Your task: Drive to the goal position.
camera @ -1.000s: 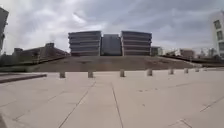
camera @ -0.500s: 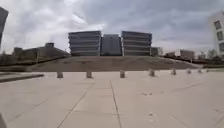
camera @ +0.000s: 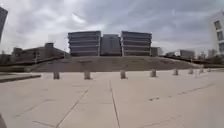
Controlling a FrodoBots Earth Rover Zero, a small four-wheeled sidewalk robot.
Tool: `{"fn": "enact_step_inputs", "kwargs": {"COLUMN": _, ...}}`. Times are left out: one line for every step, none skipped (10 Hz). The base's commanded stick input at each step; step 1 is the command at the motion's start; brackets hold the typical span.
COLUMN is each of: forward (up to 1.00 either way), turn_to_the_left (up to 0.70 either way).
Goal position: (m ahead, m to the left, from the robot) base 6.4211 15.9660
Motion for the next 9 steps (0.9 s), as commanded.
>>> {"fn": "enact_step_inputs", "kwargs": {"forward": 0.70, "turn_to_the_left": 0.00}}
{"fn": "enact_step_inputs", "kwargs": {"forward": 0.70, "turn_to_the_left": 0.00}}
{"fn": "enact_step_inputs", "kwargs": {"forward": 0.70, "turn_to_the_left": 0.00}}
{"fn": "enact_step_inputs", "kwargs": {"forward": 0.70, "turn_to_the_left": 0.00}}
{"fn": "enact_step_inputs", "kwargs": {"forward": 0.70, "turn_to_the_left": 0.00}}
{"fn": "enact_step_inputs", "kwargs": {"forward": 0.70, "turn_to_the_left": 0.00}}
{"fn": "enact_step_inputs", "kwargs": {"forward": 0.70, "turn_to_the_left": 0.00}}
{"fn": "enact_step_inputs", "kwargs": {"forward": 0.70, "turn_to_the_left": 0.00}}
{"fn": "enact_step_inputs", "kwargs": {"forward": 0.70, "turn_to_the_left": 0.00}}
